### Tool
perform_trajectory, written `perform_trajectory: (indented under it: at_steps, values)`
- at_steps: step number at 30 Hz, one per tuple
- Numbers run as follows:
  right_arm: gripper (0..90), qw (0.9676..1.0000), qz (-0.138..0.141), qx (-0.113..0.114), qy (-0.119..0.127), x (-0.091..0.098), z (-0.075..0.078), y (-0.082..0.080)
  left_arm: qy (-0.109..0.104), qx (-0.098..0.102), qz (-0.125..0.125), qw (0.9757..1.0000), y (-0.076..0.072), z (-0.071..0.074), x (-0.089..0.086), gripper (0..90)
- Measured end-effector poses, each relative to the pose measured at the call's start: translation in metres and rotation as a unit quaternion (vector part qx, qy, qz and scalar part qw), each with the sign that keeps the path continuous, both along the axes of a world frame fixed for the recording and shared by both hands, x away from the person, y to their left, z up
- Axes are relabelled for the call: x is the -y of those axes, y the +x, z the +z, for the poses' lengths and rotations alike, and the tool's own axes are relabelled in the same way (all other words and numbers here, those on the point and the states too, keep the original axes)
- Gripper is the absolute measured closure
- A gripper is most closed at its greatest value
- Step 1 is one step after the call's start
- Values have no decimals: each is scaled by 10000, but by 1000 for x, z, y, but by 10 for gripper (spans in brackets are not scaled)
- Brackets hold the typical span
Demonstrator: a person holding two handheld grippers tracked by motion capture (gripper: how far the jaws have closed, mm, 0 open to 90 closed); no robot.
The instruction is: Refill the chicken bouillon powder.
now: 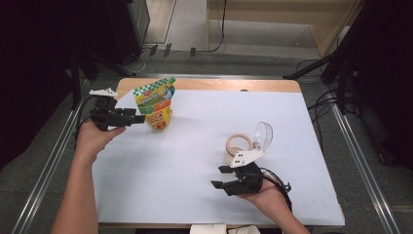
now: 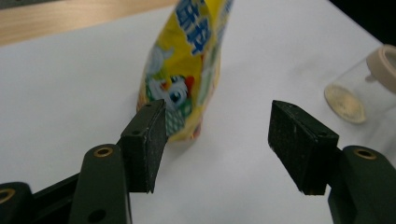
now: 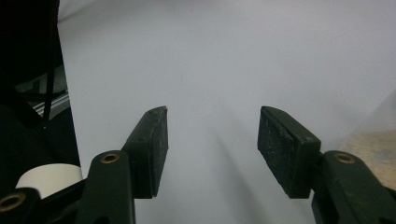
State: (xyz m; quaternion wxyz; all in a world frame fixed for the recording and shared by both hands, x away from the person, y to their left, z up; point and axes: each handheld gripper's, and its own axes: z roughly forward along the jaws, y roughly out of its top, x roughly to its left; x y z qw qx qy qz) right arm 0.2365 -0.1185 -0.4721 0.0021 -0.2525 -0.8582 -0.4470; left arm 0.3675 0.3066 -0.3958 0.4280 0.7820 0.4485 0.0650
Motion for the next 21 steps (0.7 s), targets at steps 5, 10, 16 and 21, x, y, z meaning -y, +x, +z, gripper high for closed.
perform_trajectory:
  at_steps: [5, 10, 16, 21]
  values:
    - [435, 10000, 51, 2, 31, -7, -1, 1, 60, 84, -53, 9999, 13, 0, 9, 400]
    - [435, 9999, 126, 90, -24, -21, -1, 5, 282, 111, -120, 9995, 24, -4, 24, 457]
    - [432, 9997, 189, 164, -6, -43, 2, 12, 236, 160, 0, 9996, 33, -8, 32, 517]
    - [422, 9994, 280, 182, 30, -63, 0, 16, 354, 186, -4, 9992, 39, -16, 40, 619]
